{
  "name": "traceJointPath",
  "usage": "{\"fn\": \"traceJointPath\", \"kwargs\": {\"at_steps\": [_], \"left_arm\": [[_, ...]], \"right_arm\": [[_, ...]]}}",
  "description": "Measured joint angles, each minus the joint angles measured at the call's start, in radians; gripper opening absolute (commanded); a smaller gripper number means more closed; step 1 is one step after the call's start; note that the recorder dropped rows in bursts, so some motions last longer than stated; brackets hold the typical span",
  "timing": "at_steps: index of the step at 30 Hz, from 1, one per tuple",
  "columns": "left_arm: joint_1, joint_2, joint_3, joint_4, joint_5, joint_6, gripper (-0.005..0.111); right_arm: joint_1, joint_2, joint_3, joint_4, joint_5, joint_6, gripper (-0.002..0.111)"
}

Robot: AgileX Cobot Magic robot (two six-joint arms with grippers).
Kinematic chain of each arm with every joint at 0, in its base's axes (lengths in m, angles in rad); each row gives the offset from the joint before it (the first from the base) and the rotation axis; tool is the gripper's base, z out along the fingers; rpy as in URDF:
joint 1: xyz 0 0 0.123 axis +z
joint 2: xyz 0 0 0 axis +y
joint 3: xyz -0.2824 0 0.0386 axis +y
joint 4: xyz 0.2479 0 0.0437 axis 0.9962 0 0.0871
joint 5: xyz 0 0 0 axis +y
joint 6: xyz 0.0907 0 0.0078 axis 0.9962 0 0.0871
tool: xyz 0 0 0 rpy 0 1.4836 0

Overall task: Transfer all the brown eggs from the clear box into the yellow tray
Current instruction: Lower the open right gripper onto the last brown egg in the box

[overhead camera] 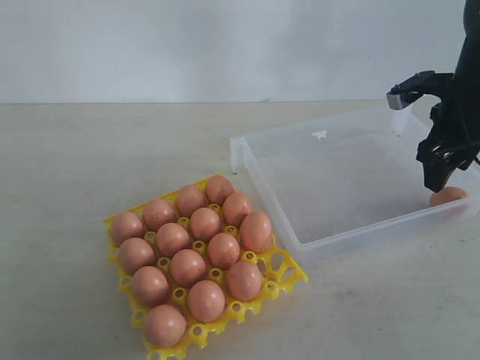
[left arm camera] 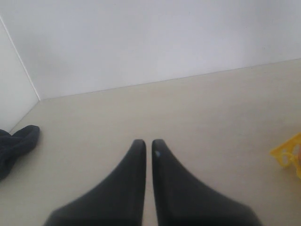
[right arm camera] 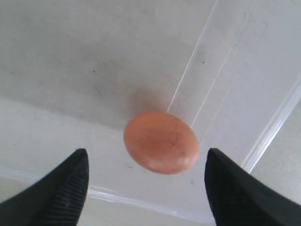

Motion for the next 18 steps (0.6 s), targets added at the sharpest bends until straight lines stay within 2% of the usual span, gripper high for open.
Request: {"fn": "traceJointPath", "kwargs": {"at_steps": [16, 18], "left_arm": [[0.000, 0.000, 0.000, 0.000, 0.000, 0.000, 0.004], [0.000, 0.000, 0.000, 0.000, 0.000, 0.000, 0.004]], "right_arm": [[0.000, 0.110, 0.000, -0.046, -0.005, 0.006, 0.060], [0.000, 0.128, 0.000, -0.046, -0.007, 0.029, 0.058]]}}
